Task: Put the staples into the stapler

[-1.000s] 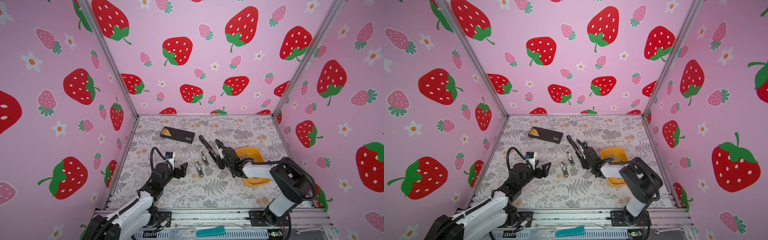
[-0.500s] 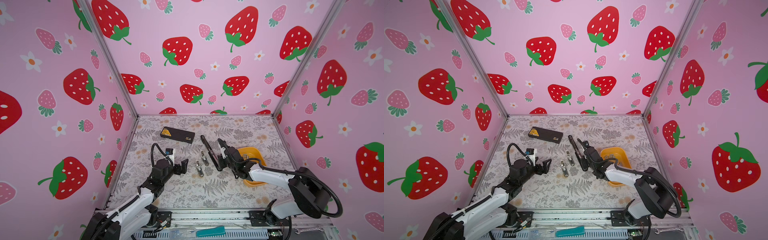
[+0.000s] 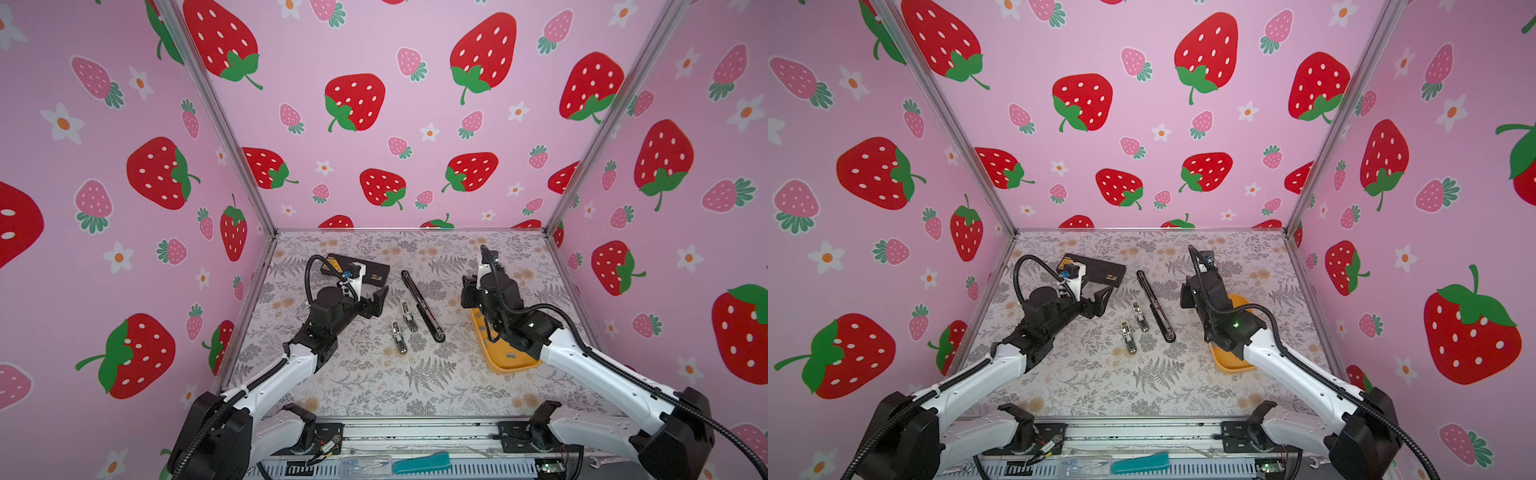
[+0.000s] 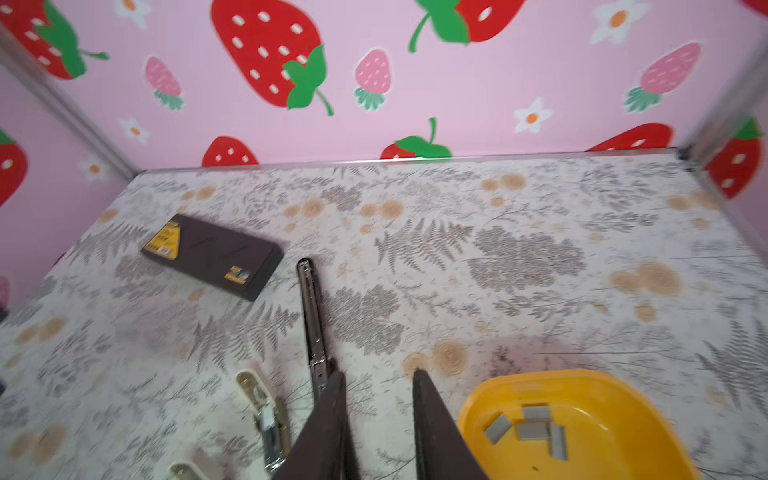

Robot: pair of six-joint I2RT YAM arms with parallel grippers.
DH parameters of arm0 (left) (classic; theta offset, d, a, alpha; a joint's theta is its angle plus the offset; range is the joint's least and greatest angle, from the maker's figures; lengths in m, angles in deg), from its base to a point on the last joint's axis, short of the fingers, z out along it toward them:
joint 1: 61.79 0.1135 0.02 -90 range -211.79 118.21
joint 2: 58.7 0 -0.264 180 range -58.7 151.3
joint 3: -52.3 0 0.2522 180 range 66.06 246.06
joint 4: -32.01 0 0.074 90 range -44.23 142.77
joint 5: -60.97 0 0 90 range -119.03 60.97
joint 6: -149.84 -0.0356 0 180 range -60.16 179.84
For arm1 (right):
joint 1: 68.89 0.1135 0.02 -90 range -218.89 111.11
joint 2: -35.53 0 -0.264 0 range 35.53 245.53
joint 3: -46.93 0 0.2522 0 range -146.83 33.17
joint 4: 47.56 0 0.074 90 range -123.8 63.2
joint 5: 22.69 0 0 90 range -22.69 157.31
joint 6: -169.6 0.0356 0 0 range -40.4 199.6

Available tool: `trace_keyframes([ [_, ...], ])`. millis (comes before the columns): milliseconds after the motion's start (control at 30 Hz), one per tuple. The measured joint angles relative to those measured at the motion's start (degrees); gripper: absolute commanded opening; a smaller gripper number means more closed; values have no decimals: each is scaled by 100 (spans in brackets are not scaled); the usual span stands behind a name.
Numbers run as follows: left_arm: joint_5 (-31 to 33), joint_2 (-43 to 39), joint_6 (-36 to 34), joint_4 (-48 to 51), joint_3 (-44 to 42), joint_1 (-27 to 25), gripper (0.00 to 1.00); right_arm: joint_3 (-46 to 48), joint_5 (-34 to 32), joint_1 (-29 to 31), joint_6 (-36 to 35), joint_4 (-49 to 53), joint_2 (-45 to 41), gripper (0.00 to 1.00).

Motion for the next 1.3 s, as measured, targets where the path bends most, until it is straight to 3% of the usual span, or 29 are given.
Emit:
trace_keyframes([
  [267,-127,-52,-584,162,-223,0,95,841,120,-1034,57,787,-59,25],
  [433,-389,210,-850,-166,-205,0,93,1228,874,-1145,-323,815,-247,28],
  [533,-426,507,-986,-101,-59,0,91,1189,903,-1150,-452,898,-289,22],
  [700,-442,763,-1158,-55,208,0,90,1145,785,-1290,-376,1294,-240,23],
  [1300,-697,588,-1397,-109,212,0,90,942,2037,-2284,-538,1252,1528,34],
])
